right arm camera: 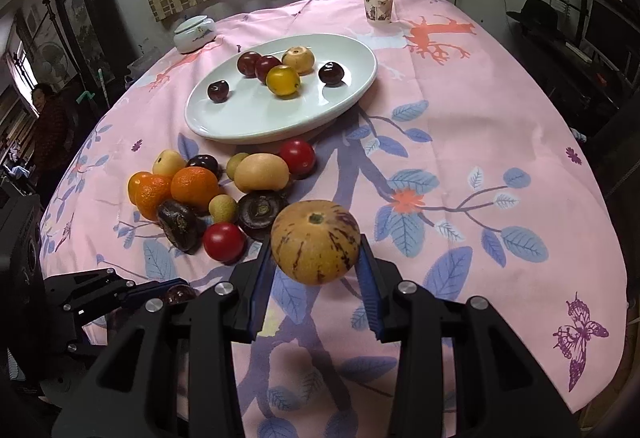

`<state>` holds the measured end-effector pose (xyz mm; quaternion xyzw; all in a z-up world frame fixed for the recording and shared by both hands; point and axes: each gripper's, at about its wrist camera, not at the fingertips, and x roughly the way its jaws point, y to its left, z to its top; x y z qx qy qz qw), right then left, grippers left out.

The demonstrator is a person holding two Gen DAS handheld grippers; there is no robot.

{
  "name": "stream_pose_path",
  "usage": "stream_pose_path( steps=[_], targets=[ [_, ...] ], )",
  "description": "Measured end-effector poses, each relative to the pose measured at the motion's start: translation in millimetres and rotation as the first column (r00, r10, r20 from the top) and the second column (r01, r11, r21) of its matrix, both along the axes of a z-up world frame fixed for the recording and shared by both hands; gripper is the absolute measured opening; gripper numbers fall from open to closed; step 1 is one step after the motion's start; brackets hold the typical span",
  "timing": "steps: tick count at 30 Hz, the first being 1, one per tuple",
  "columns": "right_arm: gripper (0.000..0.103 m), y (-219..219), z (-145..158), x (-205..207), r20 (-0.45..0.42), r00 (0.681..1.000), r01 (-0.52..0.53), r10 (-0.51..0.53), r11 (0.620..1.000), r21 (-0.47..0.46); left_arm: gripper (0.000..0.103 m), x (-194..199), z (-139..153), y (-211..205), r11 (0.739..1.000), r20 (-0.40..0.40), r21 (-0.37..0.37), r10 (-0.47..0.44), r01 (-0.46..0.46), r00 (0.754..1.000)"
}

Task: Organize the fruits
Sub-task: 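Grasp a dark plum with the left tool while the right tool holds the striped fruit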

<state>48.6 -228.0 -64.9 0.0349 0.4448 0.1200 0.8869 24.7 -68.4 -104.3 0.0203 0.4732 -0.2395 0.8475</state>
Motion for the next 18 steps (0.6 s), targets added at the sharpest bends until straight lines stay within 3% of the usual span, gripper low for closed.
stream_pose_path(
  steps=[2,18],
  targets=[
    [0.040,2.9,0.1,-1.3,0.000,1.000,-0.006,0.006,1.000,0.000,0.032,0.5,-0.1,4.6,0.999,-0.016,-0.031,0.010,-0.010,1.000],
    [0.040,42.0,7.5,-11.7,0.012,0.995,-0.094,0.094,0.996,-0.002,0.031,-4.4,32.9,41.7,0.993,0.063,-0.054,0.112,-0.108,0.992]
  ],
)
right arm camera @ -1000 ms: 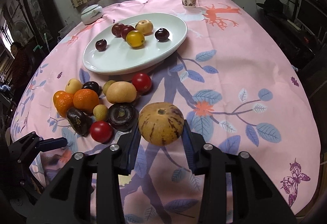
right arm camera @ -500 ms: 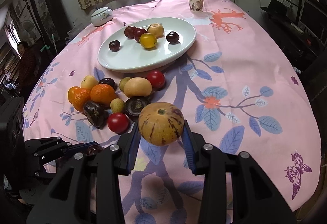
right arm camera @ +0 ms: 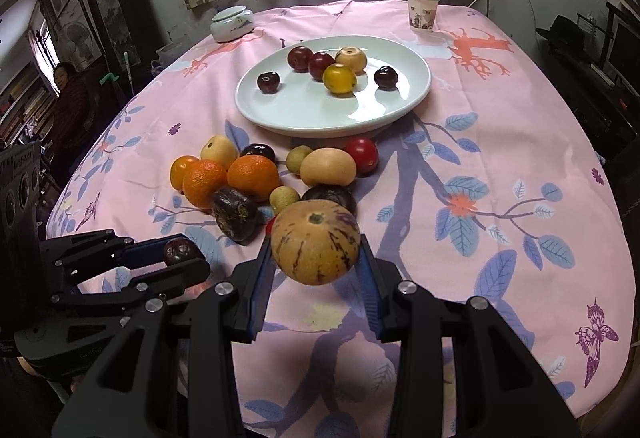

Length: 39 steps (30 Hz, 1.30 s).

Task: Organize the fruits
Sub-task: 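Grasp a dark plum with the left tool while the right tool holds the striped fruit, then carry both fruits onto the white plate and open both tools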

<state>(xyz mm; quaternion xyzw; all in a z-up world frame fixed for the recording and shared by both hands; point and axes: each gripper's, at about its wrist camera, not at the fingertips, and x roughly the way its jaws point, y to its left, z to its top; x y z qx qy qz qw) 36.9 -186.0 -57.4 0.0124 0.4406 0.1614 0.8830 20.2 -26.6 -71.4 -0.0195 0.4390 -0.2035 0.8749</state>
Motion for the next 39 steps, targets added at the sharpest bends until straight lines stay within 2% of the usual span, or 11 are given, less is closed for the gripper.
stream_pose_path(
  steps=[15,19,23,27,31,34,39],
  targets=[
    [0.040,6.6,-1.4,23.1,-0.014,1.000,-0.014,0.014,1.000,0.017,0.031,38.7,38.3,18.7,0.999,0.074,-0.008,0.045,-0.045,0.996],
    [0.040,8.3,5.3,36.3,0.004,1.000,-0.020,0.020,1.000,0.011,0.031,61.7,46.3,15.0,0.999,0.089,0.023,0.042,-0.045,0.995],
    [0.040,11.1,15.5,64.9,0.030,0.999,-0.036,0.036,0.999,-0.003,0.031,101.4,52.6,11.9,0.997,0.094,0.059,0.052,-0.058,0.994],
    [0.040,11.5,19.8,109.7,0.048,0.998,-0.026,0.028,0.999,-0.041,0.031,161.2,53.2,12.2,0.995,0.052,0.062,0.073,-0.076,0.996],
    [0.040,8.2,8.5,159.0,0.023,1.000,-0.001,0.003,0.998,-0.069,0.031,211.0,39.8,9.7,0.994,-0.004,0.068,0.091,-0.091,0.996],
    [0.040,6.5,-5.1,187.8,-0.014,1.000,0.013,-0.014,0.995,-0.101,0.031,234.9,24.9,4.8,0.990,-0.042,0.096,0.104,-0.099,0.994],
    [0.040,4.5,-19.6,210.5,-0.070,0.997,0.015,-0.022,0.995,-0.098,0.031,254.3,9.0,3.2,0.991,-0.082,0.092,0.109,-0.101,0.991]
  ],
)
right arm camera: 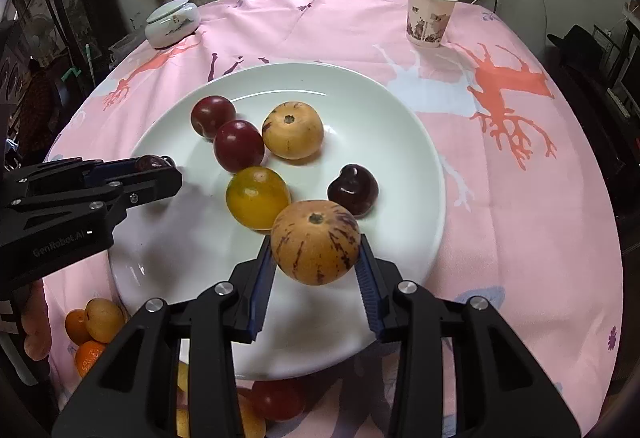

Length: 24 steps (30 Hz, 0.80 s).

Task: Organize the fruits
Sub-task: 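Carry both fruits onto the white plate and open both tools, then withdraw both tools from the plate back toward the fruit pile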

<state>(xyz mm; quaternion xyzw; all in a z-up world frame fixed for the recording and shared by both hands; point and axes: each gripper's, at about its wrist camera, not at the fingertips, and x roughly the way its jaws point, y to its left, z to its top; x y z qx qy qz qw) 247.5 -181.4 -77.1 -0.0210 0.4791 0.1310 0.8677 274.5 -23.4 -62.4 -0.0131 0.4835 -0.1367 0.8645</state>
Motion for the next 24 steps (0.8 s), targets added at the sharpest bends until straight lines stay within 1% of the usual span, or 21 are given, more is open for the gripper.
stream_pose_path(
  steps=[6,8,9,10,11,12,13,14,16,17,18,19,21,22,24],
  targets=[
    [0.041,1.6,-7.8,14.1,-0.019,1.000,-0.005,0.005,1.000,0.004,0.032,15.3,-7.6,-4.8,1.000,-0.029,0.006,-0.001,0.001,1.000],
    [0.042,3.8,-5.8,17.4,0.000,1.000,-0.015,0.015,1.000,0.001,0.034,18.2,-4.8,-5.2,1.000,-0.028,0.007,0.006,-0.006,1.000],
    [0.046,6.1,-3.5,17.3,0.017,1.000,-0.019,0.020,1.000,-0.023,0.044,18.0,-1.0,-4.4,1.000,-0.021,0.001,0.007,-0.007,1.000],
    [0.050,8.2,0.0,14.5,0.039,0.999,-0.021,0.023,0.999,-0.048,0.058,15.8,4.6,-2.4,1.000,-0.005,-0.010,0.012,-0.012,1.000],
    [0.053,9.8,4.3,9.7,0.062,0.998,-0.023,0.027,0.997,-0.067,0.062,11.8,11.0,0.2,1.000,0.017,-0.020,0.019,-0.019,1.000],
    [0.058,10.4,8.3,4.8,0.081,0.996,-0.027,0.033,0.996,-0.080,0.064,7.2,17.4,2.4,0.999,0.038,-0.026,0.023,-0.022,0.999],
    [0.063,11.4,13.3,-2.2,0.103,0.994,-0.030,0.040,0.995,-0.095,0.064,2.0,24.0,4.5,0.999,0.051,-0.033,0.021,-0.020,0.998],
    [0.063,11.4,17.4,-8.3,0.118,0.992,-0.029,0.042,0.994,-0.107,0.064,-3.0,30.1,7.0,0.999,0.056,-0.045,0.020,-0.018,0.998],
    [0.063,9.9,25.8,-23.5,0.128,0.991,-0.024,0.040,0.992,-0.123,0.065,-20.9,43.5,14.9,0.996,0.073,-0.087,0.020,-0.013,0.997],
    [0.063,8.2,29.6,-33.2,0.126,0.991,-0.027,0.042,0.993,-0.116,0.066,-30.8,49.2,19.0,0.994,0.085,-0.105,0.018,-0.009,0.996],
    [0.063,6.3,32.7,-42.8,0.120,0.992,-0.033,0.045,0.994,-0.100,0.070,-43.7,54.5,23.7,0.993,0.100,-0.117,0.022,-0.010,0.995],
    [0.063,4.1,35.5,-53.8,0.112,0.993,-0.039,0.048,0.996,-0.080,0.075,-56.6,58.1,27.5,0.993,0.115,-0.116,0.033,-0.019,0.993],
    [0.066,-1.2,39.7,-78.7,0.100,0.994,-0.038,0.042,0.999,-0.038,0.079,-84.6,61.8,33.8,0.994,0.146,-0.105,0.047,-0.032,0.988],
    [0.067,-2.1,40.4,-91.6,0.095,0.995,-0.034,0.035,0.999,-0.019,0.083,-99.3,62.3,37.5,0.994,0.160,-0.106,0.054,-0.038,0.986],
    [0.067,-3.1,38.3,-117.4,0.084,0.996,-0.027,0.026,1.000,0.013,0.091,-127.0,58.1,43.5,0.992,0.179,-0.107,0.079,-0.060,0.981]
  ],
)
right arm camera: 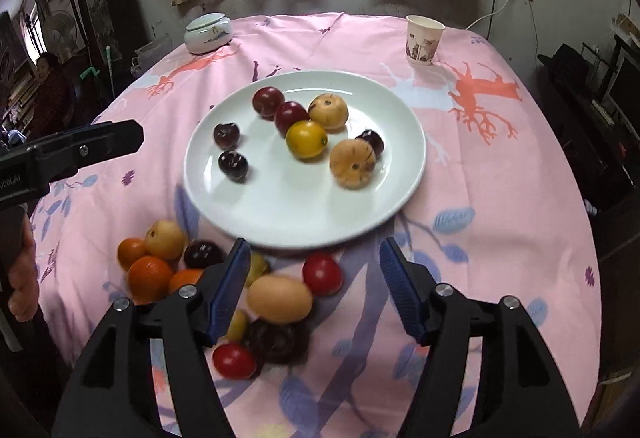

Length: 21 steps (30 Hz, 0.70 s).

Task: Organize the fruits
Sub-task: 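Withdraw both tools from the plate back toward the fruit pile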

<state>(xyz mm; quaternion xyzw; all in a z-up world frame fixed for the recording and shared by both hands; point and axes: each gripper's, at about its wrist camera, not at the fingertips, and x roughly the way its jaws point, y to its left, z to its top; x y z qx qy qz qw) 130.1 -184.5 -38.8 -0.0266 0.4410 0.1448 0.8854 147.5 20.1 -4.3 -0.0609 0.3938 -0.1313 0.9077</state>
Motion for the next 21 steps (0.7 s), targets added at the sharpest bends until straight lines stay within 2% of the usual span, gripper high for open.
stream_pose_path(
  steps=[4,8,13,21],
  targets=[
    [0.067,1.4,-7.6,-41.1,-0.010,1.000,0.015,-0.015,1.000,0.015,0.094,-50.7,-20.1,10.6,0.999,0.014,0.015,0.052,-0.052,0.999],
    [0.067,2.9,-15.7,-65.4,-0.036,0.999,0.018,-0.017,0.999,0.031,0.094,-82.8,-40.7,18.2,0.996,-0.002,0.041,0.076,-0.076,0.997],
    [0.068,11.7,-20.7,-80.2,-0.052,0.999,-0.004,0.007,0.998,0.055,0.094,-97.7,-53.1,23.1,0.990,-0.008,0.110,0.093,-0.092,0.996],
    [0.068,47.4,-29.4,-86.3,-0.078,0.990,-0.113,0.116,0.992,0.051,0.094,-102.9,-57.8,23.8,0.990,-0.024,0.116,0.088,-0.085,0.996]
  ],
)
